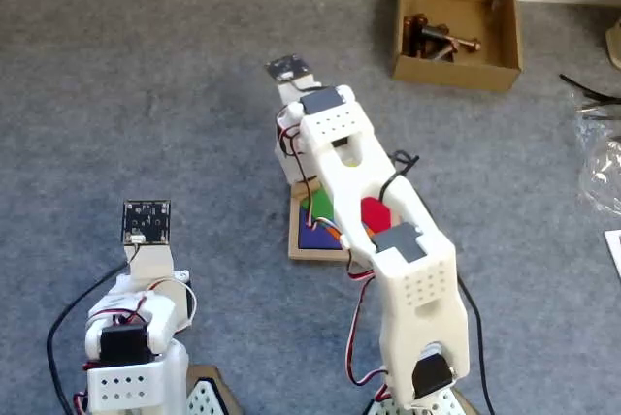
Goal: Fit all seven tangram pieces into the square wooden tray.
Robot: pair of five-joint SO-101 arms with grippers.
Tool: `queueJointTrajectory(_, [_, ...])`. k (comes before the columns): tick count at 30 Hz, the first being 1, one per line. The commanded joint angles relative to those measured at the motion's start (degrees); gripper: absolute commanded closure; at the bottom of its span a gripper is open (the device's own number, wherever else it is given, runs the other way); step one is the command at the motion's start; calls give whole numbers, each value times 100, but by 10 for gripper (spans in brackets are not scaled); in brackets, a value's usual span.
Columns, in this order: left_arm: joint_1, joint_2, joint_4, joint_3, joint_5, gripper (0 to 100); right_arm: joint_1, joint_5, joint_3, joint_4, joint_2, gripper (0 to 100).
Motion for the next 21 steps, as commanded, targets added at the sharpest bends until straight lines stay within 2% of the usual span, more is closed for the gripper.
queueJointTrajectory(1, [-48,40,44,119,9,995,-40,404,84,119,-84,995])
queueJointTrajectory(13, [-48,40,44,119,9,995,374,1310,84,286,-84,995])
queueJointTrajectory(21, [-48,40,44,119,9,995,400,1758,84,268,-84,995])
